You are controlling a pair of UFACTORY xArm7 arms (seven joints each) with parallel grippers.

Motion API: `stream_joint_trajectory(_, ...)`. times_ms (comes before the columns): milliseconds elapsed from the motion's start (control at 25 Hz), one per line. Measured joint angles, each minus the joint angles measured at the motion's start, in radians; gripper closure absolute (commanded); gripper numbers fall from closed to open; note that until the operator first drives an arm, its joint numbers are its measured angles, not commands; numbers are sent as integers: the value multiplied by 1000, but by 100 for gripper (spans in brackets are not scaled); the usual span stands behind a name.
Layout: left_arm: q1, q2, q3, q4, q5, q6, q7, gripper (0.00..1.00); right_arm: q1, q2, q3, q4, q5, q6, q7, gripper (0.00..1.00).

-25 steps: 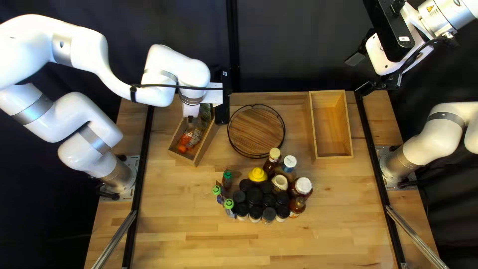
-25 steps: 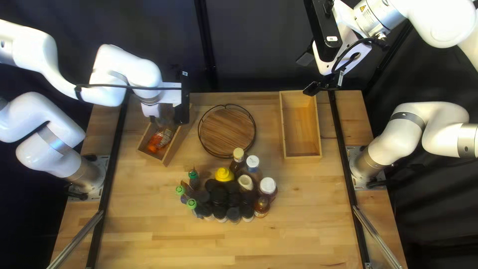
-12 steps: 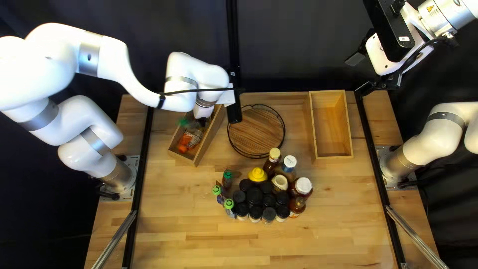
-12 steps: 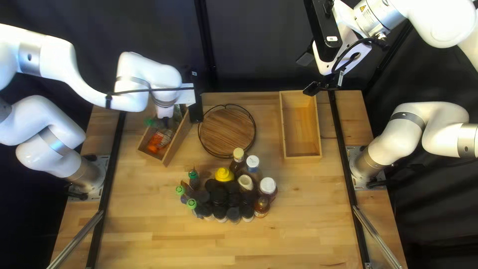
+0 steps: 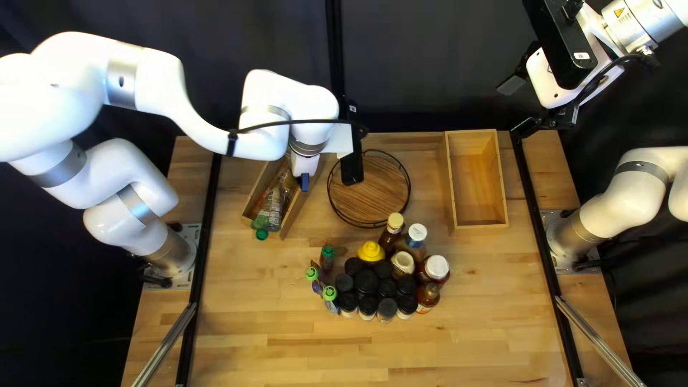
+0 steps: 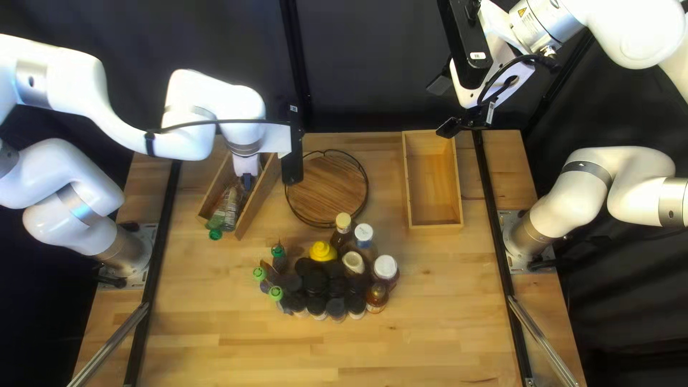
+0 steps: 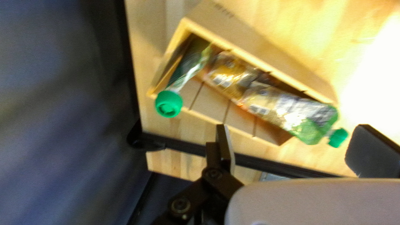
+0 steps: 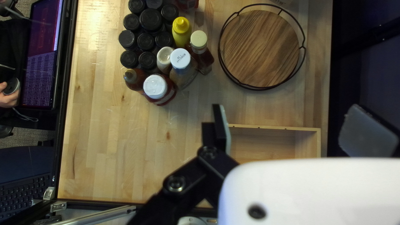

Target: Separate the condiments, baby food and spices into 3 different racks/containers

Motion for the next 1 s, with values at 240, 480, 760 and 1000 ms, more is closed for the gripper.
stream_joint_trajectory(240, -83, -33, -49, -7, -105, -99, -15, 0, 0, 0, 0, 0, 0, 0, 0, 0)
stream_joint_trajectory(480, -176, 43, -26, 9, -215, -182, 62, 0, 0, 0, 0, 0, 0, 0, 0, 0)
stream_joint_trajectory(760, -189, 152, -21, 37, -244, -208, -77, 0, 0, 0, 0, 0, 0, 0, 0, 0)
stream_joint_trajectory(1000, -193, 311, -30, 95, -270, -183, -356, 0, 0, 0, 0, 0, 0, 0, 0, 0)
